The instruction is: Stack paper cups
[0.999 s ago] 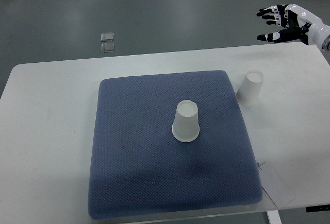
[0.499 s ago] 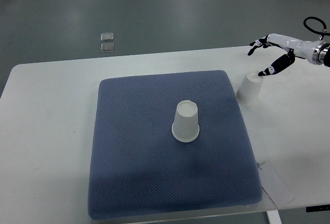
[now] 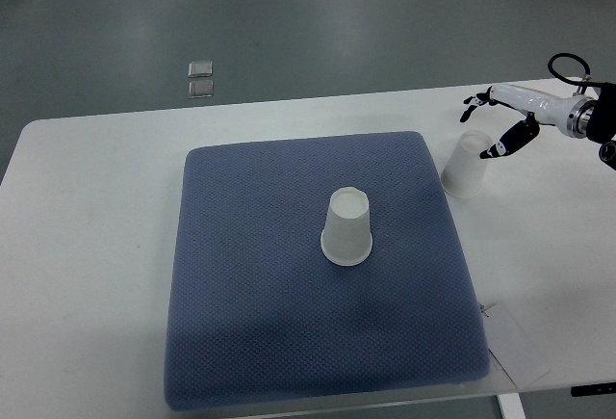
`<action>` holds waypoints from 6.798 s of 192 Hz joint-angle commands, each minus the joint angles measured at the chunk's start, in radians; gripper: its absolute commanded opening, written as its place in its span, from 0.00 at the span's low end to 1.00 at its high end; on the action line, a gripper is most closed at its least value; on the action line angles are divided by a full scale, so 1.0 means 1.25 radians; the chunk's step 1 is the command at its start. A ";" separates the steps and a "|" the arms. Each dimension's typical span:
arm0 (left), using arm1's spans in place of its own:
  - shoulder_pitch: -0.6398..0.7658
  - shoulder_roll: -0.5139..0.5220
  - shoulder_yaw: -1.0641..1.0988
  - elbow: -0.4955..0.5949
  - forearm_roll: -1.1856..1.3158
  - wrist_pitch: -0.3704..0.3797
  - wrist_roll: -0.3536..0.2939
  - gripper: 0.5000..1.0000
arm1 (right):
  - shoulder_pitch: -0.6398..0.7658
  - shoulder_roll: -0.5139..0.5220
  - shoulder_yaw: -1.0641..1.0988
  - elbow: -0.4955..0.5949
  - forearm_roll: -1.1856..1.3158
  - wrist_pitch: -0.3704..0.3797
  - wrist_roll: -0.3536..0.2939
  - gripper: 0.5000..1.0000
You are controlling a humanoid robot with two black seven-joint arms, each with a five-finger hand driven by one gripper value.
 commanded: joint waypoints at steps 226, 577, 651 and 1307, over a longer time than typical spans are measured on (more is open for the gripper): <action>0.000 0.000 0.000 0.000 0.000 0.000 0.001 1.00 | 0.023 0.043 -0.096 -0.057 -0.038 -0.058 -0.001 0.82; 0.000 0.000 0.000 0.000 0.000 0.000 0.000 1.00 | 0.305 -0.126 -0.096 0.316 0.040 0.057 0.006 0.00; 0.000 0.000 0.000 0.000 0.000 0.000 0.000 1.00 | 0.341 -0.118 0.038 0.525 0.042 0.226 0.026 0.00; 0.000 0.000 0.000 0.000 0.000 0.000 0.000 1.00 | 0.177 -0.075 -0.065 0.550 -0.147 0.098 0.050 0.80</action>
